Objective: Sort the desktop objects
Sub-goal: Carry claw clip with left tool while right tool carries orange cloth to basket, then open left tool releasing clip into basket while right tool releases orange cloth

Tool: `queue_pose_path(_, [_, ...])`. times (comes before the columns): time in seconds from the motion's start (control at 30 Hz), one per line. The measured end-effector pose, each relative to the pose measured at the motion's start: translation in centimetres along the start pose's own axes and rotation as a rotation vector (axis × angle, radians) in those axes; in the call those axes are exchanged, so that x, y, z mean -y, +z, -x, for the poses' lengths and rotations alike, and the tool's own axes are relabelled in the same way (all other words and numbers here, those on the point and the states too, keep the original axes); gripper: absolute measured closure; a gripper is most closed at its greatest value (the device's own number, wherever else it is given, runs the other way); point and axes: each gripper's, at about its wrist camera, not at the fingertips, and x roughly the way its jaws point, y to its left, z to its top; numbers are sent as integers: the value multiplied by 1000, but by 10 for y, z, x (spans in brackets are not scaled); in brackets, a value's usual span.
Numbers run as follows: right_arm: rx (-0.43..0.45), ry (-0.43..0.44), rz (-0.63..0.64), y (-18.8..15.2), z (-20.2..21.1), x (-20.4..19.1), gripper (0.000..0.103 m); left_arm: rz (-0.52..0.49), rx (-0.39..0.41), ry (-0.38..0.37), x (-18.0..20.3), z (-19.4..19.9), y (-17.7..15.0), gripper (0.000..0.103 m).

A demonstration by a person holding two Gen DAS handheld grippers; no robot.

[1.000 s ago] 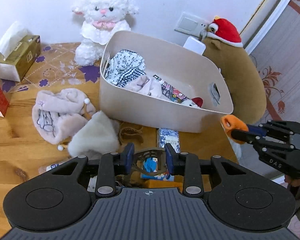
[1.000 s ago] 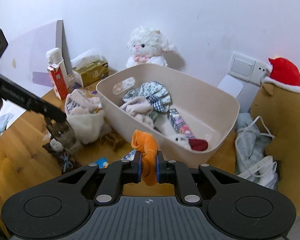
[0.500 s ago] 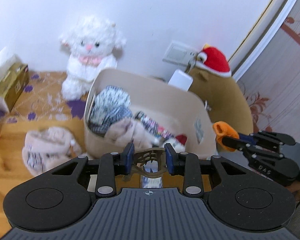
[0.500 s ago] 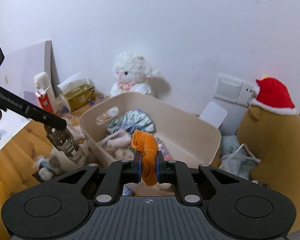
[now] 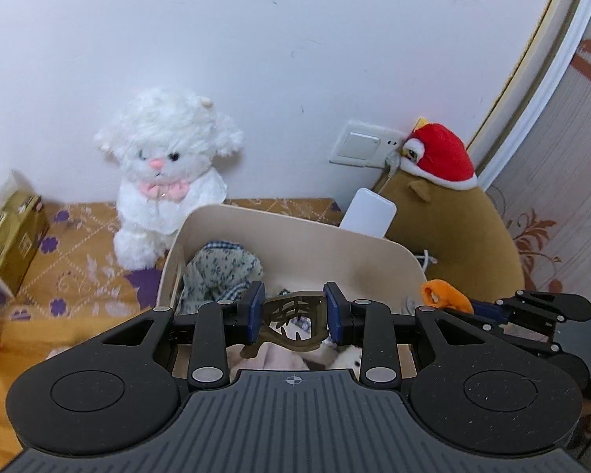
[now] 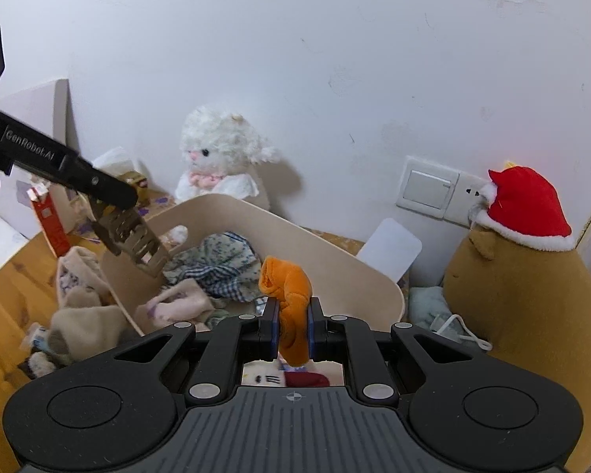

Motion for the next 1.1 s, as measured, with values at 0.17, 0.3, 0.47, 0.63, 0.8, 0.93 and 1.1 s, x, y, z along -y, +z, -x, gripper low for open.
queue_pose_path(0.17, [-22,-9,0,1,-19,0,91,-36,-42,54,6,-37,-1,70])
queue_pose_path(0.3, [-57,-9,5,0,-38,-3,90,-57,-55,93,9,-57,-6,70])
queue_pose_path(0.47, [-113,9,-29,-7,-56,-7,72,-71,-106,105,12,-72,-8,68])
queue_pose_path(0.63, [-141,5,-21,-14,-61,-14,46,-90,-146,143,9,-75,-12,30])
queue_pose_path(0.8, [-127,2,-29,-16,-53,-14,27,-64,-158,176,-3,-69,-15,26])
queue_pose_path(0.93, [-112,-16,-36,-17,-45,-15,16,-41,-151,169,-13,-57,-18,25])
queue_pose_path(1.1, [-86,-23,-57,-23,-32,-18,7,-36,-141,167,-28,-39,-24,24])
